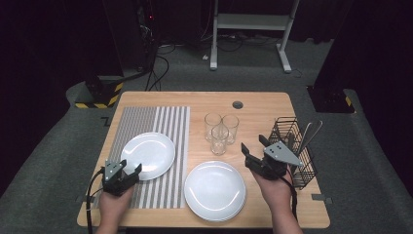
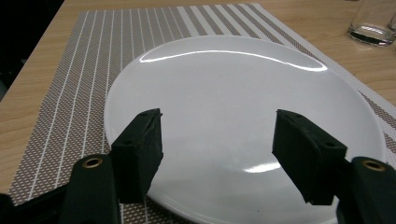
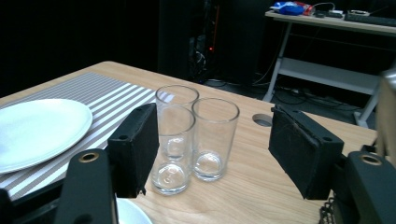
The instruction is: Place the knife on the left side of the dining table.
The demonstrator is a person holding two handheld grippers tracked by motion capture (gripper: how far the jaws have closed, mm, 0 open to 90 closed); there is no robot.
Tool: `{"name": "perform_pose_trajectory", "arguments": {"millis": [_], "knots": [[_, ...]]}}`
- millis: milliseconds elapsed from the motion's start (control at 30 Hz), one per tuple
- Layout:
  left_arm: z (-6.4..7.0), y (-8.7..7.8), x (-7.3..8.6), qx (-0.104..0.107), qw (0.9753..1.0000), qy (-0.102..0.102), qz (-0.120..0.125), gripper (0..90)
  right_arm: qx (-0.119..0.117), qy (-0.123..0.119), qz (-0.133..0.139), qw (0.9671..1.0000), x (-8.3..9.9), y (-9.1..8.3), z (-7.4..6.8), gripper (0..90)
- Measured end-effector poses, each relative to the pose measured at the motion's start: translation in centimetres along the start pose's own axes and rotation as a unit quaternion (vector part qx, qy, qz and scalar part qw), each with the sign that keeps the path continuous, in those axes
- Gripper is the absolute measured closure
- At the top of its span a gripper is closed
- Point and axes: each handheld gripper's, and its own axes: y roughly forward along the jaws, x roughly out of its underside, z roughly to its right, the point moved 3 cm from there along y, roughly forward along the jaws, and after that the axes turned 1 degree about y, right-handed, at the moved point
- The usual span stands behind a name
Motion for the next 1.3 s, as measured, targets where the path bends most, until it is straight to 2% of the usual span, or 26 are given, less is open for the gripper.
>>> {"name": "perform_pose_trajectory", "arguments": {"millis": [633, 1100, 1300], "knots": [[0.1, -0.1, 0.1, 0.0, 1.0, 0.006, -0.001, 33.4, 0.027, 0.01, 0.006, 0.9996, -0.7, -0.8, 1.6, 37.4], [0.3, 0.0, 0.1, -0.001, 0.9999, 0.011, -0.004, 33.5, 0.049, 0.012, 0.037, 0.9981, -2.1, -2.6, 2.8, 43.9], [0.3, 0.0, 0.1, -0.001, 0.9999, 0.012, -0.004, 33.5, 0.055, 0.015, 0.037, 0.9977, -2.2, -2.8, 3.4, 44.3]]}}
